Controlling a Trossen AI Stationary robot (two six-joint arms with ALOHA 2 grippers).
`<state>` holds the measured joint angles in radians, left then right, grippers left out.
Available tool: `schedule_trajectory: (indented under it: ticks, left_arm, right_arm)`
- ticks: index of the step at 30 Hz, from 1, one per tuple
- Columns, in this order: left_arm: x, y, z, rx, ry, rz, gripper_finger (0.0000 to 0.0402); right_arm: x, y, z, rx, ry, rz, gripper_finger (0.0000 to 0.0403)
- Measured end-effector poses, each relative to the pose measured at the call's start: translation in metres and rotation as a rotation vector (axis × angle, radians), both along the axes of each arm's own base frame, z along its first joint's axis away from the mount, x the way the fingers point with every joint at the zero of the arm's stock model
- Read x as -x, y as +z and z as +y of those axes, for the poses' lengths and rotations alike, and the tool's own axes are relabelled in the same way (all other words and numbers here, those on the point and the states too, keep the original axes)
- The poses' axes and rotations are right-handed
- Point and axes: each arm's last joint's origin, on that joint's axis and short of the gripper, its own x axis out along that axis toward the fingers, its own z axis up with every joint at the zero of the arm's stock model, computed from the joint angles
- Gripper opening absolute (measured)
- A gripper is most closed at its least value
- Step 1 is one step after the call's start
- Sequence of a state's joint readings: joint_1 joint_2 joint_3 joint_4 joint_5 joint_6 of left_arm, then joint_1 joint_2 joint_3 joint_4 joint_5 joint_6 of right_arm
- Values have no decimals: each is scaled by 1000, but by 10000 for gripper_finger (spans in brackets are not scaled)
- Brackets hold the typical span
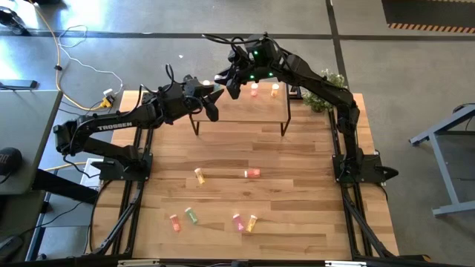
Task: Pick and place medicine bottles onto shelf by color
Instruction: Put the top blue pill bottle on the shelf aligned with the other blue pill bottle
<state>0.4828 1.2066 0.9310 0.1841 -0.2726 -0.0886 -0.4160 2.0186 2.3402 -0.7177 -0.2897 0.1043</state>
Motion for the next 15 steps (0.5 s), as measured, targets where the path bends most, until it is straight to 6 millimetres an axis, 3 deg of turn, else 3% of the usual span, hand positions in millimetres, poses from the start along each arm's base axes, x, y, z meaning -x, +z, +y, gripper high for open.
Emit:
schedule_trajectory:
  ticks: [4, 15]
  left_arm:
    - [0, 0, 0, 2, 0, -2, 116]
    - [0, 0, 0, -7, -28, 7, 212]
  right_arm:
    - [0, 0, 0, 7, 4, 3, 107]
    - [11, 3, -11, 24, -19, 19, 107]
